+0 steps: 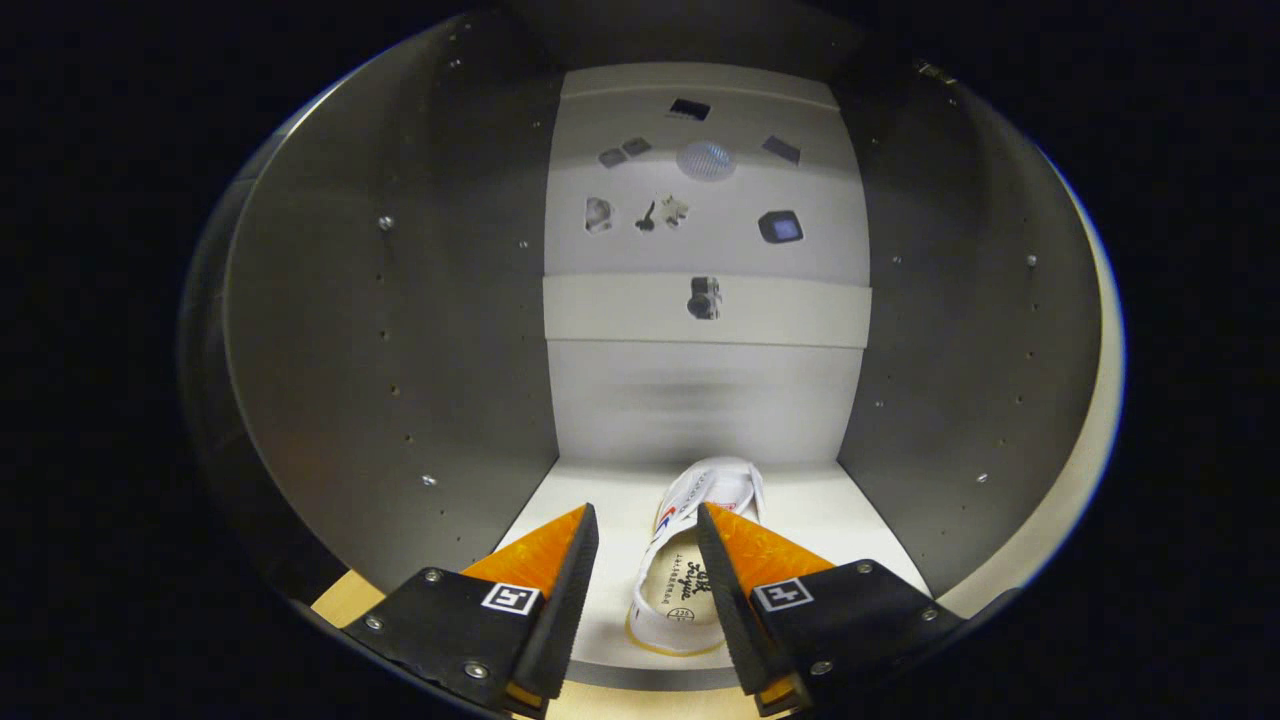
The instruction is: Open the shoe cabinet door, grab the shoes and put them into the shoe cabinet, then close the shoe cabinet door.
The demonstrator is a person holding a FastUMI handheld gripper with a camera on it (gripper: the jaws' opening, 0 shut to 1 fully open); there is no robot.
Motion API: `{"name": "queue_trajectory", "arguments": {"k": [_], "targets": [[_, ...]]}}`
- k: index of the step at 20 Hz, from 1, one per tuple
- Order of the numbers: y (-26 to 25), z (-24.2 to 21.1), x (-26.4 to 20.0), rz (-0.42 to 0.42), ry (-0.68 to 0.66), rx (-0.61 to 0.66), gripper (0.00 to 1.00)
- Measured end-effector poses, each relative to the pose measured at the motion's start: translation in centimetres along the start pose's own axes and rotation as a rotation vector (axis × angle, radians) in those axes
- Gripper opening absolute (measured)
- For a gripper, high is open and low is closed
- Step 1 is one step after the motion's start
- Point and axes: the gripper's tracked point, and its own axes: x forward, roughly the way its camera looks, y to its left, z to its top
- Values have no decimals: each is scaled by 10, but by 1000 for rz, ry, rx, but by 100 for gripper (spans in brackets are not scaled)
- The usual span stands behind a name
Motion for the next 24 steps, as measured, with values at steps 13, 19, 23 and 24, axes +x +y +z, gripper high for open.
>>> {"name": "queue_trajectory", "arguments": {"k": [13,19,23,24], "targets": [[9,28,-196,-54,-149,5,74],[6,19,-272,-96,-174,22,76],[1,8,-318,-126,-176,26,76],[-1,5,-331,-133,-179,27,76]]}}
